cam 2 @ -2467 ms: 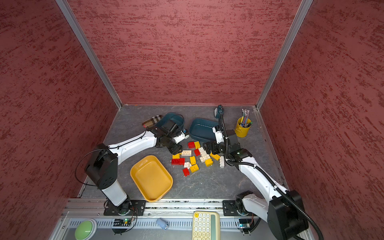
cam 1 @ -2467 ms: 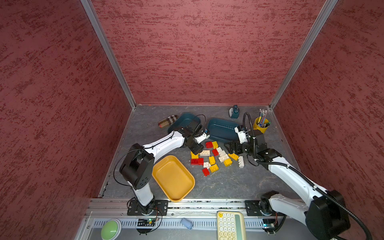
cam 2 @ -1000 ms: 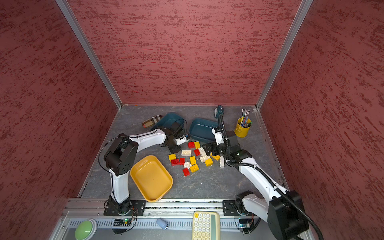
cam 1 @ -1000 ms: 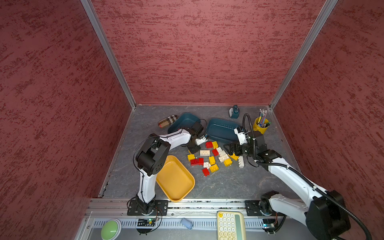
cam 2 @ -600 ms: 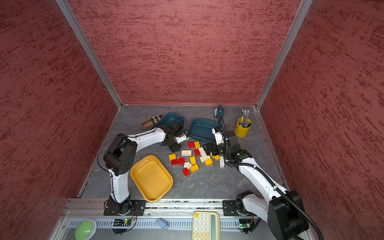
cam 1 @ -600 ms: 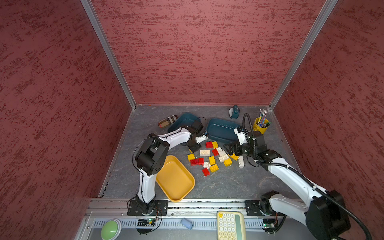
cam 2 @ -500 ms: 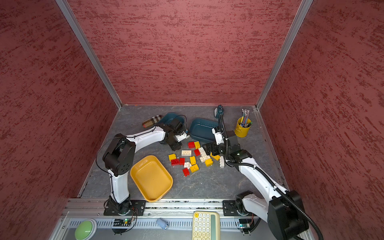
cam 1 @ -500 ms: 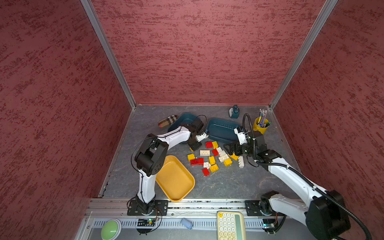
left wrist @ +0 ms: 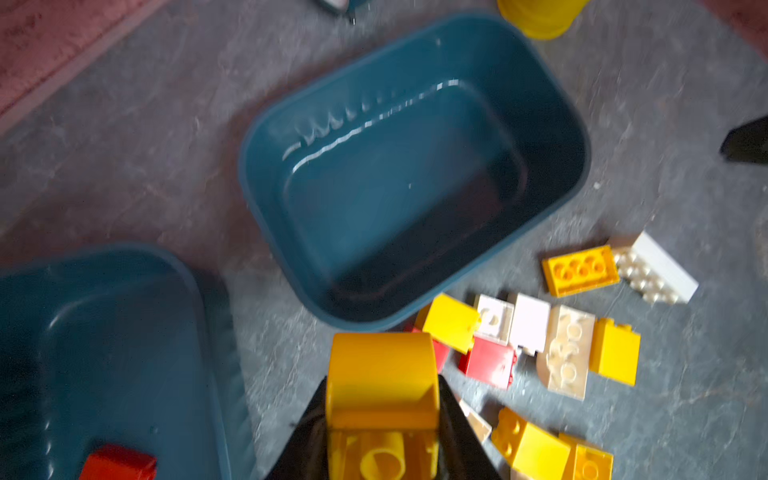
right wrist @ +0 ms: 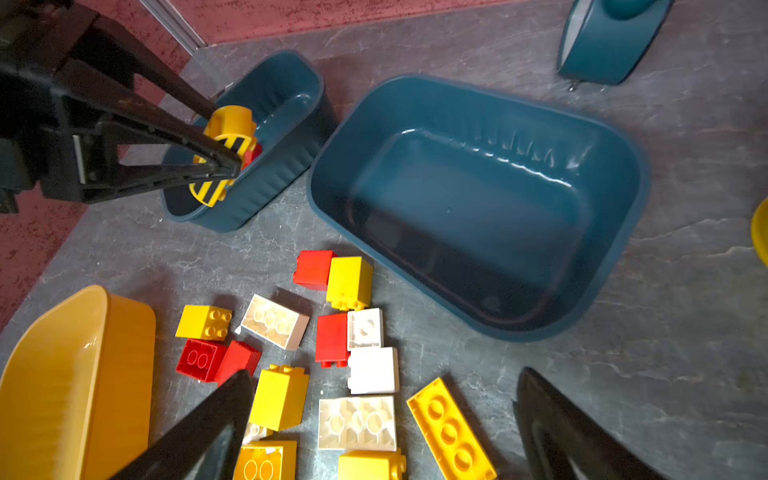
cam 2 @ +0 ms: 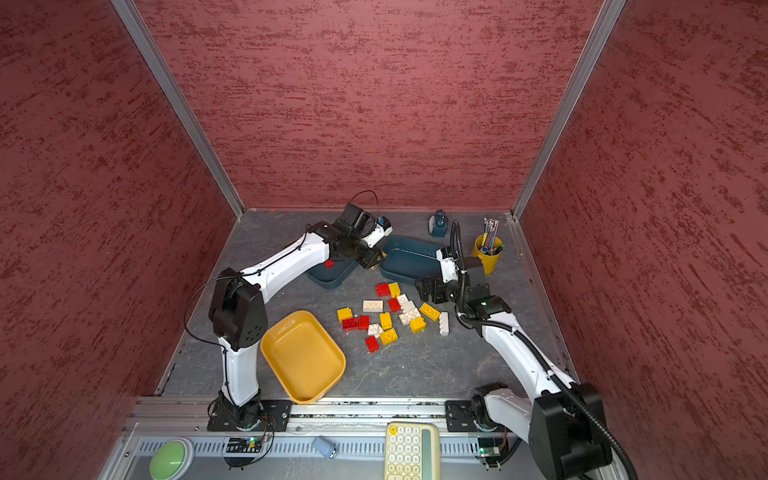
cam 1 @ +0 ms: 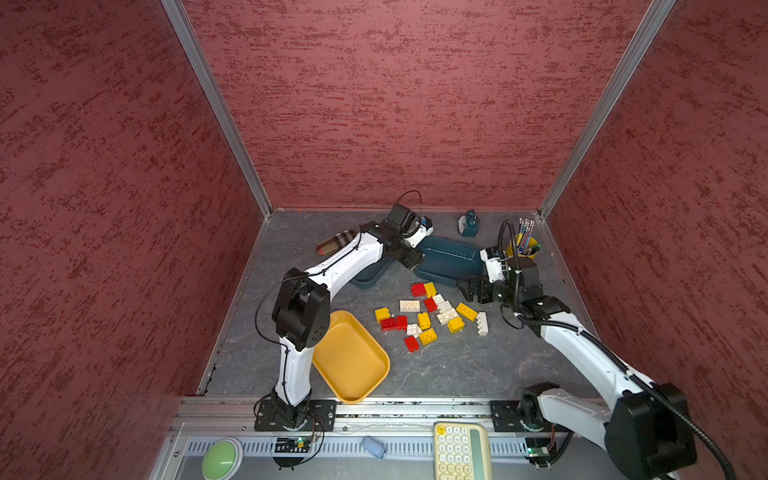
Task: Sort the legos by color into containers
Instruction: 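Carry the yellow brick with the left gripper and release it into the larger teal tub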
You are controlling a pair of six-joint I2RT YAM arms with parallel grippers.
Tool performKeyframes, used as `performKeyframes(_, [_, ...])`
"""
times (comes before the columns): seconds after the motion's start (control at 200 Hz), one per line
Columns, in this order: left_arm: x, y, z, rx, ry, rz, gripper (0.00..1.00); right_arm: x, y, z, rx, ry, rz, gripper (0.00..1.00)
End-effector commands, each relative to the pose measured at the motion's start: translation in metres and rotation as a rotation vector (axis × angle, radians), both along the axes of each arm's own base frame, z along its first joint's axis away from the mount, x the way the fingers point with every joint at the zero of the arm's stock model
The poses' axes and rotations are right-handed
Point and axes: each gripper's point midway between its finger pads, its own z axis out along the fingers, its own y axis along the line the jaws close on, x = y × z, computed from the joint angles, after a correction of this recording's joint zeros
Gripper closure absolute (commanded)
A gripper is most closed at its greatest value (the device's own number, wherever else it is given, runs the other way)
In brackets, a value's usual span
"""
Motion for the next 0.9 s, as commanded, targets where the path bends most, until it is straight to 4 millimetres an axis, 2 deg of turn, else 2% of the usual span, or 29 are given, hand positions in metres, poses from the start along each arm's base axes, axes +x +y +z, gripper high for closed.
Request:
performKeyframes(0.0, [0.014, -0.028, -0.013, -0.072, 0.029, 0.013, 0.75, 0.013, -0.001, 0.024, 0.011, -0.069, 0.007, 0.01])
performKeyframes(0.135, [0.040, -0.043, -0.022, -0.083, -0.020, 0.047, 0.75, 0.017, -0.006, 0.032, 0.010, -0.087, -0.007, 0.01])
performKeyframes(0.336, [0.064, -0.063, -0.038, -0.105, -0.068, 0.054, 0.75, 0.020, -0.014, 0.033, -0.003, -0.088, -0.028, 0.01])
performKeyframes(0.416, [0.069, -0.068, -0.047, -0.091, -0.075, 0.050, 0.72, 0.020, -0.016, 0.032, -0.010, -0.082, -0.031, 0.01])
performKeyframes(0.466, [0.072, -0.069, -0.052, -0.071, -0.073, 0.050, 0.65, 0.020, -0.017, 0.032, -0.012, -0.083, -0.034, 0.01])
performKeyframes(0.546, [0.071, -0.069, -0.058, -0.046, -0.055, 0.048, 0.54, 0.019, -0.017, 0.031, -0.016, -0.081, -0.033, 0.01])
performKeyframes(0.721, [0.062, -0.059, -0.046, -0.015, -0.036, 0.055, 0.31, 0.018, -0.016, 0.030, -0.017, -0.078, -0.022, 0.01])
performKeyframes(0.797, [0.051, -0.049, -0.042, 0.034, -0.008, 0.061, 0.26, 0.016, -0.013, 0.030, -0.013, -0.077, 0.001, 0.01])
performKeyframes(0.892, [0.028, -0.032, -0.038, 0.085, 0.039, 0.048, 0.23, 0.012, -0.008, 0.032, -0.005, -0.078, 0.037, 0.01])
